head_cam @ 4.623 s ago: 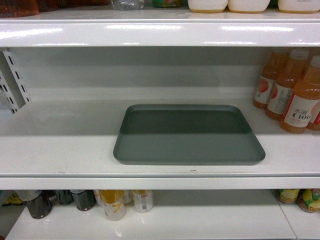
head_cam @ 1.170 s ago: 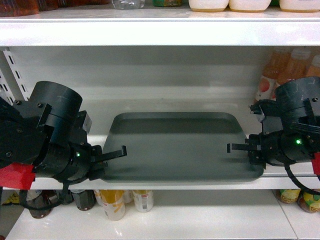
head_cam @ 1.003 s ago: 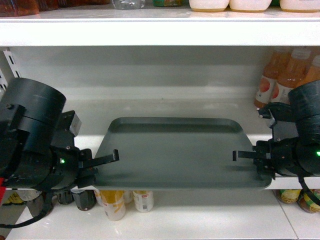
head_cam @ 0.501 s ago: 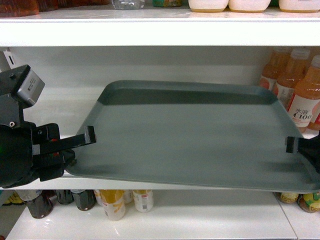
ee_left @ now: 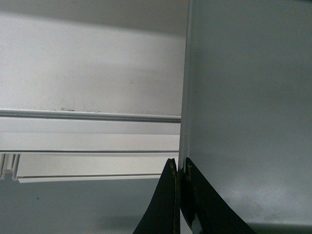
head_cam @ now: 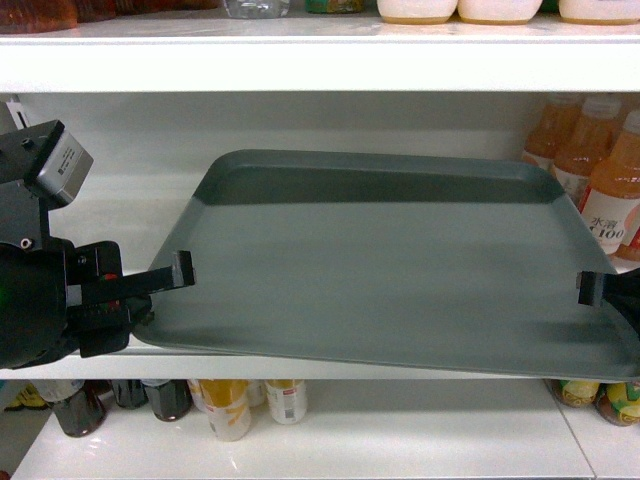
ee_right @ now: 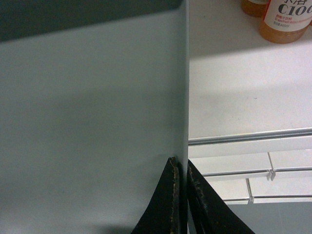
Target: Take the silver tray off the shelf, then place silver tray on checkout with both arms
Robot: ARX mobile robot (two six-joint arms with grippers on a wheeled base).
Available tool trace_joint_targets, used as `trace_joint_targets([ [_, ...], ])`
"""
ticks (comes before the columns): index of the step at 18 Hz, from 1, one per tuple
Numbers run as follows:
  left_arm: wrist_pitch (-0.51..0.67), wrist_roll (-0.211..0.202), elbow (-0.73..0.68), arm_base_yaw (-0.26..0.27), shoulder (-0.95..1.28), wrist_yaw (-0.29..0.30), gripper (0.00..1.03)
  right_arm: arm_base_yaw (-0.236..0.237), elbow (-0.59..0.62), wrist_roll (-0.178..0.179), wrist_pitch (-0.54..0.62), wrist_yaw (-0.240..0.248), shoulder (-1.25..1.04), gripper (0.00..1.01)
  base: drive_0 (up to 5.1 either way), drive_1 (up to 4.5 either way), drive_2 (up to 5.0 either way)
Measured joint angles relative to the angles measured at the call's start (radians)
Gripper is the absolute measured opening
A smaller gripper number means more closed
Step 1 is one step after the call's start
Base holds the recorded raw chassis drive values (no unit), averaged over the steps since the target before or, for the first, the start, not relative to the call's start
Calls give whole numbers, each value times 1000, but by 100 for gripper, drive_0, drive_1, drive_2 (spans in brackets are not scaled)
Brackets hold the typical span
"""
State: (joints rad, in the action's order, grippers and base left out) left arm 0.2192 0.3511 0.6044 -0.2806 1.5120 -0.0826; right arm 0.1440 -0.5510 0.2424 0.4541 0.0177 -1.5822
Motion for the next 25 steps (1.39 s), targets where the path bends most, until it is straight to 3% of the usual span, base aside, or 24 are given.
trace_joint_targets([
  [8,0,0,0,0,0,0,3,0,0,0,0,0,0,4,0,0,0],
  [25,1,-1,-2,-4,0,-4,3,0,3,0,-1,2,0,4,6,-404,415],
])
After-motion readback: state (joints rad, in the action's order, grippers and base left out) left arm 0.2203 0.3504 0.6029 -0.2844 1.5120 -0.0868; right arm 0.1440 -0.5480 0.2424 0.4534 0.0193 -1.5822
